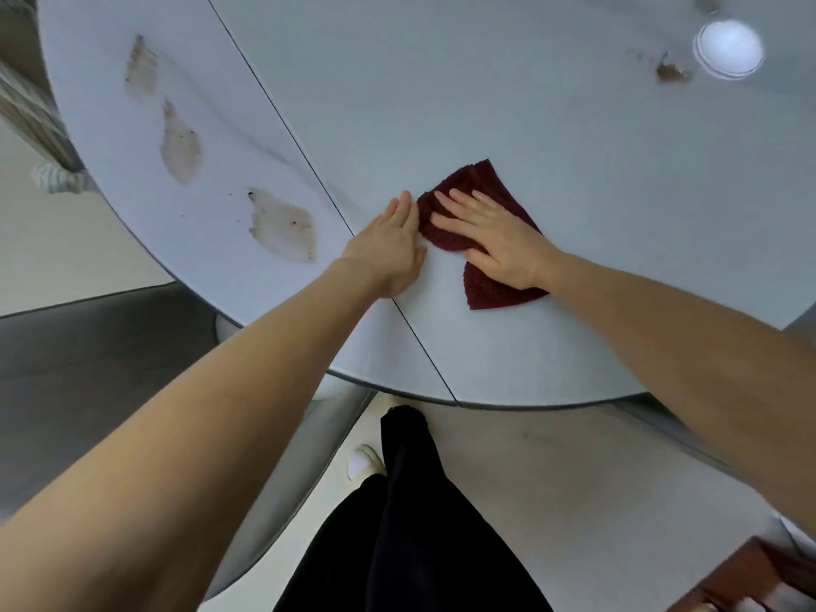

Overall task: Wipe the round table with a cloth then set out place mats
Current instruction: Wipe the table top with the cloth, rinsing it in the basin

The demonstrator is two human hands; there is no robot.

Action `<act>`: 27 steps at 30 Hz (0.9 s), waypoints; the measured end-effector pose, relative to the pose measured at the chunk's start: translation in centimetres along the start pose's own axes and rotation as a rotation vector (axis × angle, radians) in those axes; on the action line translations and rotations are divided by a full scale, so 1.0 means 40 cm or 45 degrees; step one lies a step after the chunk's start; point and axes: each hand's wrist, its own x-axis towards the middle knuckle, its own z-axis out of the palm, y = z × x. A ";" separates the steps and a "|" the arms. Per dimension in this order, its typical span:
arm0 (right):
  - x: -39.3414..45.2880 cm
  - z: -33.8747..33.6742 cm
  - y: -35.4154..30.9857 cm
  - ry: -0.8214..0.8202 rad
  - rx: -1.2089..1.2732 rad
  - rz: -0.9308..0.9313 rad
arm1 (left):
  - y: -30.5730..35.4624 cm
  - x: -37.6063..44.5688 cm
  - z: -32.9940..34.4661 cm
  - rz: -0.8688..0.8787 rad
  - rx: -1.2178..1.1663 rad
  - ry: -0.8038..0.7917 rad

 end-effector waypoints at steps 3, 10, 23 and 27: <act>-0.094 0.004 -0.015 0.008 0.108 0.125 | 0.067 -0.034 0.031 0.054 0.044 -0.055; -0.315 0.095 -0.120 0.250 0.215 0.488 | 0.163 -0.115 0.117 0.109 0.168 -0.210; -0.188 0.212 -0.437 0.679 0.101 1.369 | 0.039 -0.131 0.084 0.088 0.165 -0.012; -0.098 0.214 -0.484 0.633 0.055 1.148 | -0.048 -0.102 0.034 -0.026 0.171 0.059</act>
